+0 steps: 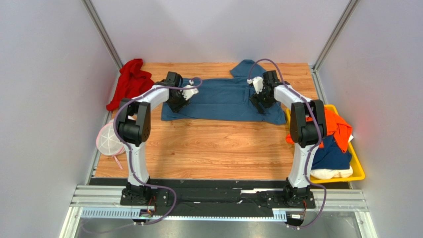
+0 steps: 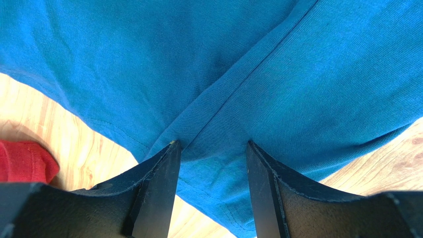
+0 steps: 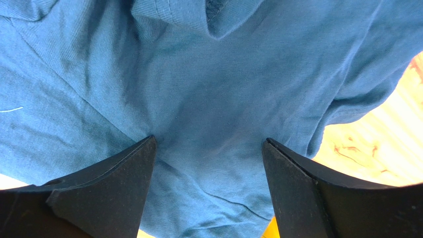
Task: Fold and stack the t-shirts
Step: Fold the flattened tshirt in 1/3 of the way
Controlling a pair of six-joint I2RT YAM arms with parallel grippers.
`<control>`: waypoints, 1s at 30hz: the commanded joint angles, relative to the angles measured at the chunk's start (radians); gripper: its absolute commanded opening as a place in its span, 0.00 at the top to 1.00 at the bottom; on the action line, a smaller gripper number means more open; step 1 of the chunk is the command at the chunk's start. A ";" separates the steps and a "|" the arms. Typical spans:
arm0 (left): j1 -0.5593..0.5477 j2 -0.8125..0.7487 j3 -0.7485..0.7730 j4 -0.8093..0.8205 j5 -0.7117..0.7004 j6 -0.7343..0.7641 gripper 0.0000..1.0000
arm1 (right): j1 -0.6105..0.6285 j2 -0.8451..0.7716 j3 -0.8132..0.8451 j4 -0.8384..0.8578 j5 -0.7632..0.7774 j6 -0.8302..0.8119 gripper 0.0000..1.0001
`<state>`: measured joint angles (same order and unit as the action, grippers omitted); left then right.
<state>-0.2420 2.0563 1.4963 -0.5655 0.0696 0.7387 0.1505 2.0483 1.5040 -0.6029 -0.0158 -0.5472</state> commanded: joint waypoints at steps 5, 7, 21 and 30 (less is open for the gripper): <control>-0.011 -0.027 -0.033 -0.016 -0.050 0.021 0.40 | 0.024 -0.022 -0.114 0.034 0.014 -0.040 0.16; -0.016 -0.038 -0.051 -0.017 -0.065 0.022 0.40 | 0.027 -0.034 -0.134 0.040 0.014 -0.042 0.16; -0.028 -0.123 -0.174 -0.020 -0.067 0.004 0.40 | 0.084 -0.123 -0.278 0.049 0.014 -0.034 0.15; -0.033 -0.169 -0.254 -0.013 -0.068 -0.007 0.40 | 0.119 -0.206 -0.355 0.008 0.011 -0.020 0.15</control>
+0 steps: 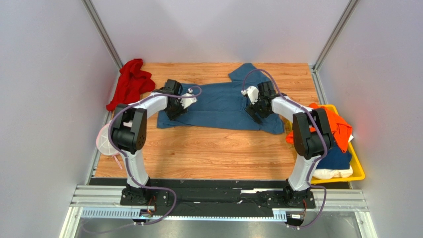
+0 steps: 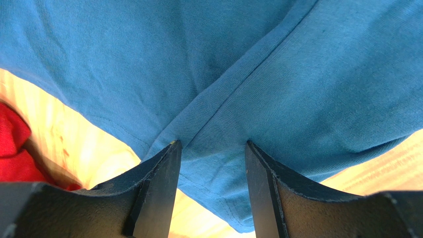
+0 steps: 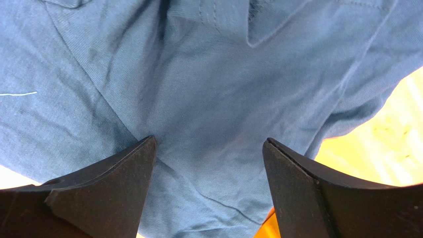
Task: Fold and stack the t-shirts
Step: Fold the flattened tshirt in 1/3 of the way
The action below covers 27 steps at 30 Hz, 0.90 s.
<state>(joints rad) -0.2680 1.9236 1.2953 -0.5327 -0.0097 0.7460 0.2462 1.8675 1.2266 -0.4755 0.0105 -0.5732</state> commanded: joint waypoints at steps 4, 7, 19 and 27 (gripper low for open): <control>-0.008 -0.060 -0.083 -0.035 0.013 -0.017 0.40 | 0.041 -0.068 -0.125 -0.133 -0.015 0.009 0.15; -0.010 -0.074 -0.111 -0.032 0.013 -0.017 0.40 | 0.056 -0.100 -0.170 -0.132 -0.014 0.009 0.15; -0.022 -0.187 -0.258 -0.024 0.013 -0.034 0.40 | 0.085 -0.186 -0.268 -0.153 -0.018 0.019 0.14; -0.033 -0.285 -0.362 -0.032 0.011 -0.043 0.40 | 0.133 -0.237 -0.343 -0.163 -0.033 0.044 0.14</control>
<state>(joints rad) -0.2935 1.6814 0.9863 -0.4988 -0.0120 0.7303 0.3473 1.6318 0.9516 -0.5407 -0.0078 -0.5602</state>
